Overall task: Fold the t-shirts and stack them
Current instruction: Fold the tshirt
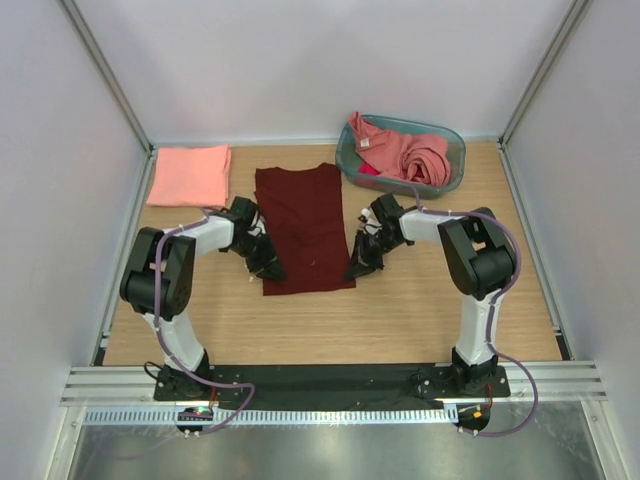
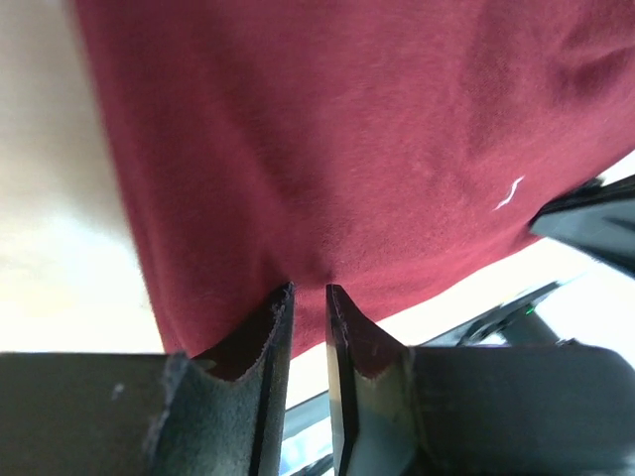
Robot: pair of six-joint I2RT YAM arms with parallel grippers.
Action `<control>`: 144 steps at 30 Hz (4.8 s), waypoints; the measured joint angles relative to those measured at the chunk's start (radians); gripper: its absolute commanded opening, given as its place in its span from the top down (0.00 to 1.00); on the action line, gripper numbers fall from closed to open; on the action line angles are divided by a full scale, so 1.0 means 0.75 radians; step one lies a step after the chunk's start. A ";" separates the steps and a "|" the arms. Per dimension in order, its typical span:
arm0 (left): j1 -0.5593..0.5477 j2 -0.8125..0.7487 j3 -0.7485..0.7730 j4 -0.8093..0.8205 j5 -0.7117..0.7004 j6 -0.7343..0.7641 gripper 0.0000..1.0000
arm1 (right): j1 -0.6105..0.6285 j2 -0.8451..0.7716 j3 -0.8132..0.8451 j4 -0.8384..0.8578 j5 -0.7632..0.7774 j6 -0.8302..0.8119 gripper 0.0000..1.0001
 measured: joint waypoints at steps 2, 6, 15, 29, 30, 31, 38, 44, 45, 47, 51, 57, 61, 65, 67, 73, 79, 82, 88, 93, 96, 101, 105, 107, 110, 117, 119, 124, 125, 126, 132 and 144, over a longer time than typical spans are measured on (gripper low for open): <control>-0.050 -0.045 -0.053 0.005 -0.016 -0.023 0.77 | 0.000 -0.052 -0.065 -0.006 0.020 0.001 0.95; -0.151 -0.163 -0.189 0.001 -0.033 -0.077 0.72 | 0.002 -0.193 -0.236 -0.021 0.068 0.014 0.95; -0.189 -0.449 -0.229 -0.224 -0.181 -0.074 0.56 | 0.001 -0.400 -0.312 -0.150 0.140 0.012 0.91; 0.006 0.015 0.172 -0.165 -0.086 0.005 0.70 | 0.110 -0.003 0.230 0.010 0.048 0.172 0.92; 0.032 0.030 0.170 -0.167 -0.081 0.013 0.69 | 0.111 0.021 0.244 0.010 0.048 0.176 0.92; 0.054 0.035 0.170 -0.167 -0.076 0.018 0.69 | 0.111 0.040 0.254 0.008 0.049 0.178 0.92; 0.095 0.039 0.171 -0.162 -0.048 0.048 0.69 | 0.063 0.154 0.302 0.007 0.053 0.187 0.93; 0.134 0.093 0.172 -0.166 -0.027 0.075 0.70 | 0.001 0.230 0.371 -0.013 0.017 0.185 0.93; 0.142 0.094 0.172 -0.167 -0.023 0.082 0.70 | -0.003 0.235 0.378 -0.012 0.013 0.185 0.93; 0.155 0.095 0.172 -0.168 -0.018 0.094 0.70 | -0.008 0.246 0.387 -0.012 0.003 0.185 0.93; 0.167 0.095 0.172 -0.173 -0.012 0.113 0.65 | -0.008 0.253 0.394 -0.017 -0.006 0.176 0.93; 0.173 0.020 0.174 -0.226 -0.085 0.161 0.52 | -0.006 0.251 0.446 -0.122 0.058 0.108 0.92; 0.184 -0.123 0.169 -0.268 -0.094 0.162 0.51 | 0.006 0.223 0.500 -0.250 0.165 0.028 0.88; 0.183 -0.303 0.099 -0.242 -0.031 0.126 0.58 | 0.052 0.154 0.518 -0.333 0.230 -0.014 0.81; 0.170 -0.359 0.027 -0.210 0.003 0.099 0.61 | 0.114 0.111 0.517 -0.347 0.233 -0.016 0.81; 0.122 -0.374 -0.239 -0.131 0.054 0.012 0.74 | 0.293 -0.009 0.343 -0.196 0.141 0.070 0.95; 0.116 -0.340 -0.370 -0.116 0.020 -0.024 0.84 | 0.266 -0.035 0.085 -0.101 0.124 0.121 0.99; 0.116 -0.343 -0.395 -0.117 0.000 -0.036 0.84 | 0.229 -0.058 -0.019 -0.091 0.124 0.128 0.99; 0.115 -0.509 -0.389 -0.170 -0.009 -0.068 0.80 | 0.223 -0.180 -0.049 -0.117 0.184 0.114 0.99; 0.058 -0.636 -0.361 -0.171 0.020 -0.132 0.79 | 0.282 -0.264 -0.050 -0.114 0.187 0.128 0.99; -0.024 -0.608 -0.381 -0.133 0.038 -0.181 0.82 | 0.311 -0.284 -0.077 -0.077 0.181 0.150 0.99; -0.065 -0.595 -0.567 -0.035 0.026 -0.256 0.88 | 0.304 -0.299 -0.214 -0.007 0.180 0.161 0.99; -0.061 -0.570 -0.661 -0.020 0.021 -0.301 0.91 | 0.244 -0.303 -0.367 0.045 0.148 0.173 0.99; -0.061 -0.570 -0.662 -0.016 0.024 -0.309 0.91 | 0.208 -0.333 -0.422 0.078 0.112 0.179 0.99; -0.062 -0.582 -0.656 -0.033 0.017 -0.324 0.88 | 0.183 -0.385 -0.464 0.081 0.125 0.175 0.99; -0.063 -0.672 -0.344 -0.263 -0.108 -0.260 0.74 | 0.182 -0.463 -0.342 -0.040 0.170 0.145 0.98; -0.061 -0.653 -0.216 -0.267 -0.126 -0.231 0.71 | 0.182 -0.418 -0.214 -0.053 0.174 0.135 0.92; -0.020 -0.440 -0.013 -0.224 -0.119 -0.175 0.71 | 0.168 -0.193 0.112 -0.036 0.185 0.120 0.91; -0.007 -0.382 0.008 -0.212 -0.119 -0.163 0.73 | 0.164 -0.154 0.155 -0.035 0.189 0.119 0.91; 0.008 -0.321 0.027 -0.202 -0.117 -0.150 0.74 | 0.156 -0.104 0.203 -0.039 0.191 0.114 0.92; 0.086 -0.003 0.148 -0.175 -0.126 -0.044 0.75 | 0.072 0.153 0.412 -0.071 0.191 0.101 0.93; 0.101 0.097 0.308 -0.249 -0.141 0.136 0.38 | -0.032 0.274 0.596 -0.275 0.248 -0.038 0.65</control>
